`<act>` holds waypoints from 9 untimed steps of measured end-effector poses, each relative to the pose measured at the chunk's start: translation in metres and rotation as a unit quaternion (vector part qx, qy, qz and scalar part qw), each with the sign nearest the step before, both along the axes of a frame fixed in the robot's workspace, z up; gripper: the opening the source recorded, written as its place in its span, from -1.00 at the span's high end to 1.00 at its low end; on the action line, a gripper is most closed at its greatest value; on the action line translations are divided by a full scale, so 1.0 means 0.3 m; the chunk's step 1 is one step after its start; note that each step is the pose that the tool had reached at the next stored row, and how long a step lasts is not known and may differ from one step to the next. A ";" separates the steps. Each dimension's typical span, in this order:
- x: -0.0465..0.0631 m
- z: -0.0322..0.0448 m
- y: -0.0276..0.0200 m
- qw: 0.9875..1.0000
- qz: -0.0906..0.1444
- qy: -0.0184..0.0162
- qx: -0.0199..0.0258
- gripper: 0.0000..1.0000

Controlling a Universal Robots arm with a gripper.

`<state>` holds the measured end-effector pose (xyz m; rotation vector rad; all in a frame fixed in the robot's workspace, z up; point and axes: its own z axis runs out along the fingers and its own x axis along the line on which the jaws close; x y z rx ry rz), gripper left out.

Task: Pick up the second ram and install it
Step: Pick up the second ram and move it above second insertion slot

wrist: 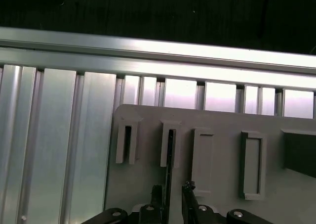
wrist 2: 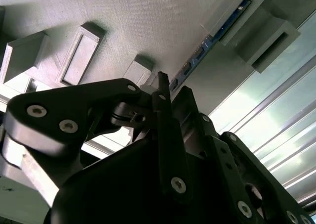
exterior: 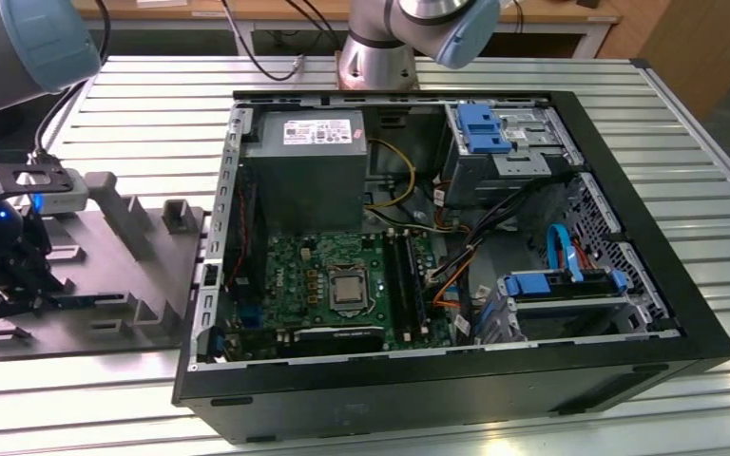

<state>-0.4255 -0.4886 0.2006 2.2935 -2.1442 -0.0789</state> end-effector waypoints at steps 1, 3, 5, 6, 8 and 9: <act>0.000 0.000 0.000 1.000 0.000 0.000 0.000 0.43; 0.000 0.000 0.000 1.000 0.000 0.000 0.000 0.57; 0.000 0.000 0.000 1.000 0.000 0.000 0.000 0.57; 0.000 0.000 0.000 1.000 0.001 0.000 0.000 0.57; 0.000 -0.001 -0.002 1.000 0.001 0.000 0.000 0.57; 0.000 0.000 -0.006 1.000 0.001 0.000 0.000 0.57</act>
